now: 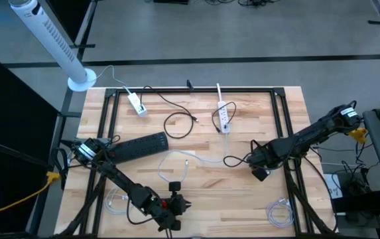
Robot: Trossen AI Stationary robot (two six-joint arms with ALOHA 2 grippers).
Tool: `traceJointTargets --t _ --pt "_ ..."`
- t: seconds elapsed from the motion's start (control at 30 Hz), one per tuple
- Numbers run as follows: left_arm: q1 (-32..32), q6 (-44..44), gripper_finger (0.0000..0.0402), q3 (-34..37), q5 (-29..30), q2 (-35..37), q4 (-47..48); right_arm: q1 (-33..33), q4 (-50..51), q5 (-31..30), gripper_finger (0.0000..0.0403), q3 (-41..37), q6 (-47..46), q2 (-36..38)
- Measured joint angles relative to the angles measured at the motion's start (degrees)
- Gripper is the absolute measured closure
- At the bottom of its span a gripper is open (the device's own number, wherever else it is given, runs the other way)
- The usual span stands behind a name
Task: Insert USB
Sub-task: Insert the left white USB cable into the white charger adapter
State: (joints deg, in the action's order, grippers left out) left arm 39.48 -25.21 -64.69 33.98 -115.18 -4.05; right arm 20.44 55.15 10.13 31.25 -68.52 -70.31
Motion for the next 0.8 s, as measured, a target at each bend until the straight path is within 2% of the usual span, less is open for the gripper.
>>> traceJointTargets --t 0.17,0.4,0.6,0.73,0.8 --pt "-0.1 -1.05 0.0377 0.0 0.02 -0.02 -0.38 3.24 -0.03 -1.39 0.0181 -0.62 -4.36 1.96" --pt "-0.13 -1.07 0.0377 0.0 0.07 0.0 -0.49 4.47 -2.33 -2.87 0.0177 -3.2 -8.48 1.95" --pt "-0.13 -1.39 0.0377 -0.02 0.08 -0.01 -0.71 4.58 -3.89 -3.3 0.021 -4.44 -9.49 2.18" --pt "-0.11 -1.51 0.0377 -0.04 0.09 0.0 -0.7 4.84 -4.36 -3.63 0.0263 -4.53 -9.49 2.33" --pt "-0.13 -1.71 0.0377 -0.04 0.05 0.14 -0.6 5.66 -4.85 -3.76 0.0262 -4.54 -9.5 2.41"
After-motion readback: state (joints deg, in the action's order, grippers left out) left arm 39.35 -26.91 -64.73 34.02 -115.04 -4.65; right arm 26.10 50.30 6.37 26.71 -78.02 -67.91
